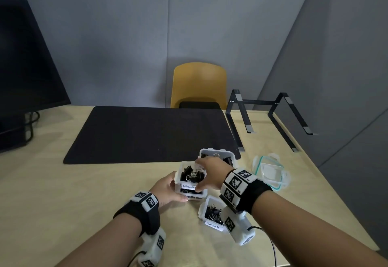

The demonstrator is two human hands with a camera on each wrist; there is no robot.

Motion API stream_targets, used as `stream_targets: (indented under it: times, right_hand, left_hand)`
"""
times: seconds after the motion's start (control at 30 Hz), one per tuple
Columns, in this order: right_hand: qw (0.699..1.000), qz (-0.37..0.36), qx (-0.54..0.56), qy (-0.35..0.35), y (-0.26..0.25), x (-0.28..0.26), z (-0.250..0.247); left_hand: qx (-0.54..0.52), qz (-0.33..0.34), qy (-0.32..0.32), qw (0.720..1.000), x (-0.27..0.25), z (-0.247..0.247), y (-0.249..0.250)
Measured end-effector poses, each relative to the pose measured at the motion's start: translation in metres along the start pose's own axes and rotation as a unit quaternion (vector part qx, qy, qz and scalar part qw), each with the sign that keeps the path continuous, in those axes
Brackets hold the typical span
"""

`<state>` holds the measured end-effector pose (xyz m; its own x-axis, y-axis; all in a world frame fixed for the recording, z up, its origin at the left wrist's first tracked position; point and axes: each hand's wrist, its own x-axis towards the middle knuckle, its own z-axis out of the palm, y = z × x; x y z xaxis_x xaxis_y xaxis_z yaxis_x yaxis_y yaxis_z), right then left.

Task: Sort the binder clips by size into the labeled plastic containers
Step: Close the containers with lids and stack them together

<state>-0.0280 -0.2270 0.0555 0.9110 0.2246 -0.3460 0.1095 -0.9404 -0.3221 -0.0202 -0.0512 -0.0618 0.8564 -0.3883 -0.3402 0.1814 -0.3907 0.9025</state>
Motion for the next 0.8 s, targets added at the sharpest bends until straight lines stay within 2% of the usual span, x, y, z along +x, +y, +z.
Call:
stream_targets:
  times: [0.1, 0.6, 0.8]
  right_hand:
    - [0.999, 0.013, -0.036, -0.015, 0.000, 0.001, -0.002]
    - [0.996, 0.006, -0.059, -0.061, -0.008, 0.000, -0.006]
    - [0.990, 0.012, -0.118, -0.080, -0.016, 0.005, -0.006]
  left_hand:
    - [-0.012, 0.008, -0.010, 1.000, 0.001, -0.001, -0.003]
    - [-0.050, 0.016, 0.004, 0.999, -0.002, 0.002, -0.004]
    - [-0.051, 0.013, 0.000, 0.999, -0.007, 0.001, 0.000]
